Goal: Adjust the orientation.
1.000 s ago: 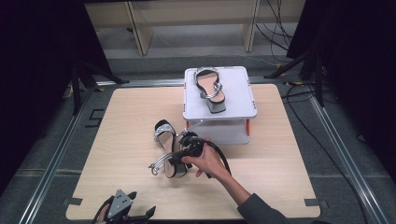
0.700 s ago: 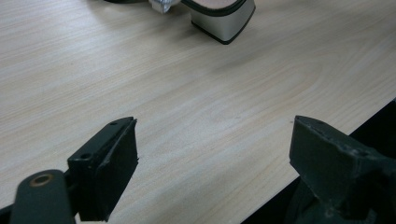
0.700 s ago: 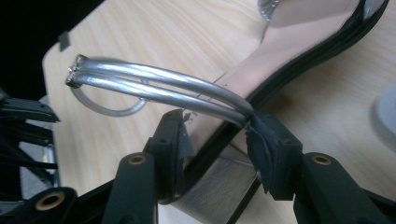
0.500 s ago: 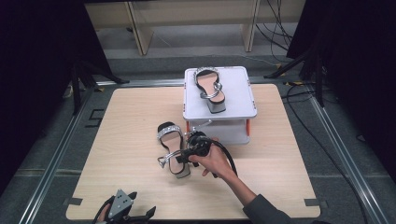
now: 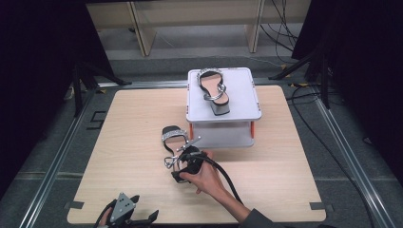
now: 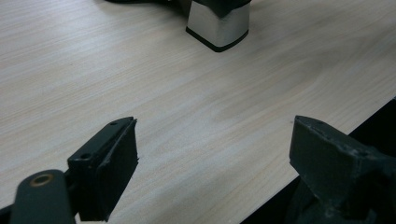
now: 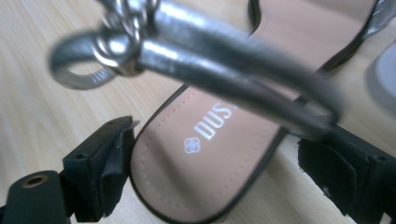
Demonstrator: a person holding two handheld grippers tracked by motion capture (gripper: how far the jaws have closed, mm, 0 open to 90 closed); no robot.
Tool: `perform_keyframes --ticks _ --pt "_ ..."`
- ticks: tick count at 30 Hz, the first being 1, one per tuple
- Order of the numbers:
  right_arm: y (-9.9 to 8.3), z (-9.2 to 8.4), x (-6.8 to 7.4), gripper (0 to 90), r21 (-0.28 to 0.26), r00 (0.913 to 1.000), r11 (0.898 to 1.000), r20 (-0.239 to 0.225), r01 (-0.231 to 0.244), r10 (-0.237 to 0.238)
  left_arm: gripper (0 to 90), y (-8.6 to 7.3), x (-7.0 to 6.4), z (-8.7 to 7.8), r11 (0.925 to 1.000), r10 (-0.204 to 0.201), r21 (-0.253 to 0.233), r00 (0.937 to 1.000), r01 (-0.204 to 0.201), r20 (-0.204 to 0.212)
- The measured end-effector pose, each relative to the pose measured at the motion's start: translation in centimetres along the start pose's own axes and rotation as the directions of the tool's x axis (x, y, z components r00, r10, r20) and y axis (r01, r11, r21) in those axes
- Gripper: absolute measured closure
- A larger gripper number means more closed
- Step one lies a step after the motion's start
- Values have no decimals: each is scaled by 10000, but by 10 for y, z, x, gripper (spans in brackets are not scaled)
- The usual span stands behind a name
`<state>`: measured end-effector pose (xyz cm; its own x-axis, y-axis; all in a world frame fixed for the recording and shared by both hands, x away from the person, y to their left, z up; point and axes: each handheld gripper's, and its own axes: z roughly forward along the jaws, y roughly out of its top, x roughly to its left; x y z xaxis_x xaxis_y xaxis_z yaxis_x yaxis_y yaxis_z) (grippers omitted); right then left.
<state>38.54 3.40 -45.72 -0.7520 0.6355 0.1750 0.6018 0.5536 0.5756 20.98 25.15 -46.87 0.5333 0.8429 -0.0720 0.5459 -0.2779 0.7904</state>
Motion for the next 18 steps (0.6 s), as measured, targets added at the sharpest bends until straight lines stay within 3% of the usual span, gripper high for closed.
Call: perform_keyframes --ticks 1,2,3,6,7,10,11,14,15,18 --pt "0 3 1 153 109 10000 9999 26 -7 7 150 0 2 0 9995 236 193 9996 -234 -120" --pt "-1 8 2 160 235 9999 9997 88 89 -91 149 0 0 0 10000 57 33 10000 -57 -8" --pt "-3 17 3 198 506 9992 9982 -266 324 -311 149 0 1 -1 9997 181 147 9998 -179 -101" --pt "-4 18 2 227 391 9981 9973 -134 614 -609 149 0 1 -1 9999 107 81 9999 -106 -97" --pt "-5 14 2 246 513 9980 9968 124 615 -622 149 0 0 -1 10000 -63 -50 10000 63 -29" --pt "-7 11 -1 249 448 9948 9939 117 1008 -1014 150 0 1 -1 9998 161 134 9998 -160 -129" --pt "-9 6 -3 250 583 9933 9916 -35 1152 -1152 149 0 -1 0 9998 -128 -132 9999 128 -4" --pt "-9 0 -6 250 872 9913 9876 -288 1304 -1284 149 0 0 0 10000 -44 -29 10000 44 -58" --pt "-8 -7 -11 252 1007 9885 9842 -576 1454 -1401 150 0 -1 0 9999 -126 -108 9999 126 -24" --pt "-9 -16 -17 256 1028 9876 9854 -933 1357 -1263 150 0 -2 -1 9998 -173 -135 9998 172 -35"
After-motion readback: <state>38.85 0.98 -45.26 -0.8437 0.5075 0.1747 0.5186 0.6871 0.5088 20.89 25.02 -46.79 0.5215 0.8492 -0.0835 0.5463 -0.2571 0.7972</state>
